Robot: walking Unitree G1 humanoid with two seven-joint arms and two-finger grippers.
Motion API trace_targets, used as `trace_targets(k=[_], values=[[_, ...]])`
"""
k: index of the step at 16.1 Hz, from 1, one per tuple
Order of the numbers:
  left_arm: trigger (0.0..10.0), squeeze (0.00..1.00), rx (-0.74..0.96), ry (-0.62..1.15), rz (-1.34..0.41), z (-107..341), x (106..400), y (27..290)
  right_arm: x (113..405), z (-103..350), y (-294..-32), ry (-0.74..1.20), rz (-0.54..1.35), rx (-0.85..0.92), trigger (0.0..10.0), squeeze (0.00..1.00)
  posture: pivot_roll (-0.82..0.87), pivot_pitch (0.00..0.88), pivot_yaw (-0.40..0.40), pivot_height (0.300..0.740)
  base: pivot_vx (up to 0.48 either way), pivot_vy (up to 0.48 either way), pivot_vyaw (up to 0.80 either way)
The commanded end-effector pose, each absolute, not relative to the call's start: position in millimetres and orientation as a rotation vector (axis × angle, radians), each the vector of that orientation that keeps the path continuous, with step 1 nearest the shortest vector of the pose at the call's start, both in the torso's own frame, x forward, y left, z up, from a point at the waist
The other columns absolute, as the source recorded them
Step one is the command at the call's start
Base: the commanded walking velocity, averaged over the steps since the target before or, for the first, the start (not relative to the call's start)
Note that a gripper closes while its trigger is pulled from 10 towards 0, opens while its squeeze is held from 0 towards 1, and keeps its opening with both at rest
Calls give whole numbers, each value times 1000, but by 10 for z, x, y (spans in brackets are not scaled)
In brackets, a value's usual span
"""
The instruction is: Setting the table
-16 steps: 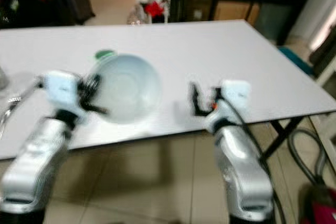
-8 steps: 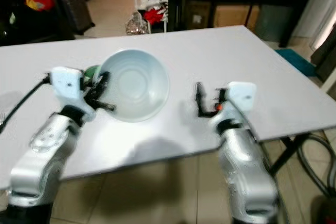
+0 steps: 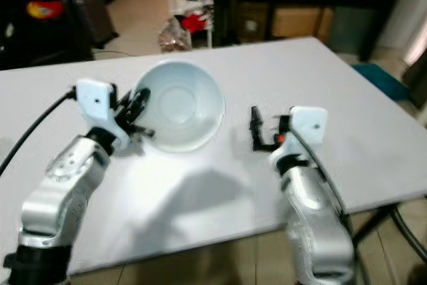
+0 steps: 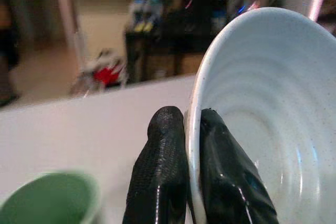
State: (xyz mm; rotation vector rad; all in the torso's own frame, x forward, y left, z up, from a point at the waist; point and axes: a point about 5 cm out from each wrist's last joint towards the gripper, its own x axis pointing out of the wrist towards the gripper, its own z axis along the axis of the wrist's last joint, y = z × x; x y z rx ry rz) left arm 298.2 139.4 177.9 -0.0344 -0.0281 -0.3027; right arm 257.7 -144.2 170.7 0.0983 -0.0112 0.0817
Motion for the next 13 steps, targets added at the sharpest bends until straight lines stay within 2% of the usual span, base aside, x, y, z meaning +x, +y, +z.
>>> trace_targets(k=[1,3,6,12,13], values=[[10000,0,-68,-2,-348,1799,3093,1314,2568,1726,-1480,-20,74,89,10000,0,-46,0,66,740,0,0,0],[10000,0,-143,52,-383,1777,3250,1248,2569,1747,-1490,-25,75,84,10000,0,-54,0,70,740,0,0,0],[10000,0,-269,155,-340,1731,3603,1160,2509,1779,-1524,-41,81,74,10000,0,-84,0,101,740,0,0,0],[10000,0,-275,288,-266,1545,3813,1076,2484,1851,-1620,-62,96,40,10000,0,-108,2,117,740,0,0,0],[10000,0,-328,331,-222,1491,3868,1042,2475,1871,-1582,-60,142,36,10000,0,-111,7,117,740,0,0,0]])
